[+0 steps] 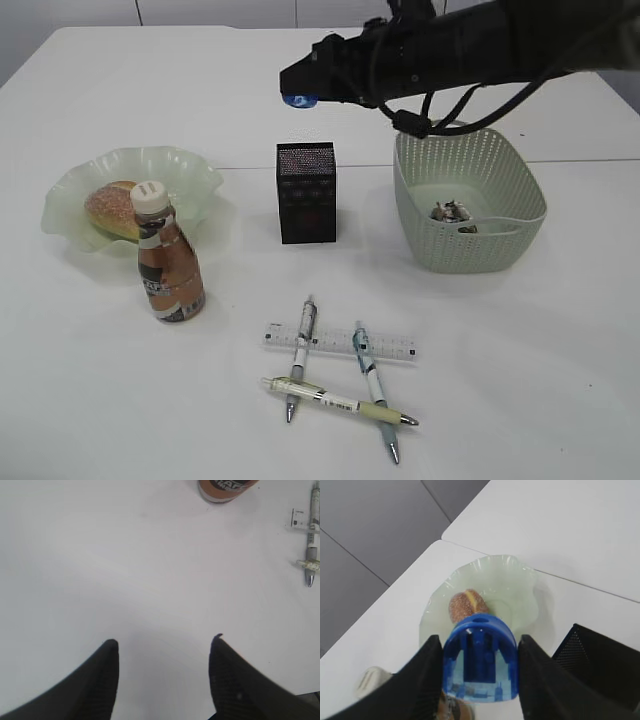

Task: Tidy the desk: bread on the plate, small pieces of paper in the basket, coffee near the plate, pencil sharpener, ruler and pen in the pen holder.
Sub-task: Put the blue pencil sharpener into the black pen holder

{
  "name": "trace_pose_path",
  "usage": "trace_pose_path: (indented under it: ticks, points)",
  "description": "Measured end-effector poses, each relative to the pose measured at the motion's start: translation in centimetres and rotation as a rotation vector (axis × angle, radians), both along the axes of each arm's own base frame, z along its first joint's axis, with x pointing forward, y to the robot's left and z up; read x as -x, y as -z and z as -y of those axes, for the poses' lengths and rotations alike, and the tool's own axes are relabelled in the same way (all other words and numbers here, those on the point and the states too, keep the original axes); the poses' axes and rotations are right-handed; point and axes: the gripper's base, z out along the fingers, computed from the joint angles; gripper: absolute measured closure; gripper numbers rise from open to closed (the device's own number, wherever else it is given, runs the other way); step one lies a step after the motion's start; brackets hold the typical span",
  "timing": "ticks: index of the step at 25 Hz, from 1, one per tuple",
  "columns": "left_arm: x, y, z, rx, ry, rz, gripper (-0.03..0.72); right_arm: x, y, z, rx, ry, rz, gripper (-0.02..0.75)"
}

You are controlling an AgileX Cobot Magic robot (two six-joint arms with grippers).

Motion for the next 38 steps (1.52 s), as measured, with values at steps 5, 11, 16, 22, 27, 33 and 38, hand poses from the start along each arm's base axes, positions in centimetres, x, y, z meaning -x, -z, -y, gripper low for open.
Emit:
trace_pose_path:
  ticks: [5, 11, 16, 22, 27, 33, 38]
  points:
    - [0.0, 0.0, 0.0, 0.000, 0.000, -0.002, 0.265, -3.0, 2.4, -0.7, 0.002, 0.019, 0.006, 0.416]
    - [0.0, 0.0, 0.0, 0.000, 0.000, -0.002, 0.265, -4.7, 4.7, -1.1, 0.017, 0.021, -0.003, 0.416]
    - [0.0, 0.0, 0.0, 0.000, 0.000, 0.000, 0.265, -5.1, 6.4, -0.9, 0.074, 0.019, -0.009, 0.416]
    - [-0.2, -0.1, 0.0, 0.000, -0.004, 0.020, 0.265, -5.4, 7.4, -0.5, 0.107, 0.028, -0.014, 0.416]
    - [-0.3, -0.1, 0.0, 0.000, -0.008, 0.036, 0.265, -5.6, 7.6, -0.2, 0.128, 0.041, -0.007, 0.403]
    - [-0.3, -0.1, 0.0, 0.000, -0.008, 0.036, 0.265, -5.6, 7.8, -0.2, 0.131, 0.044, -0.011, 0.363]
    - [-0.3, -0.1, 0.0, 0.000, -0.008, 0.038, 0.265, -5.6, 7.8, -0.2, 0.128, 0.047, -0.016, 0.330]
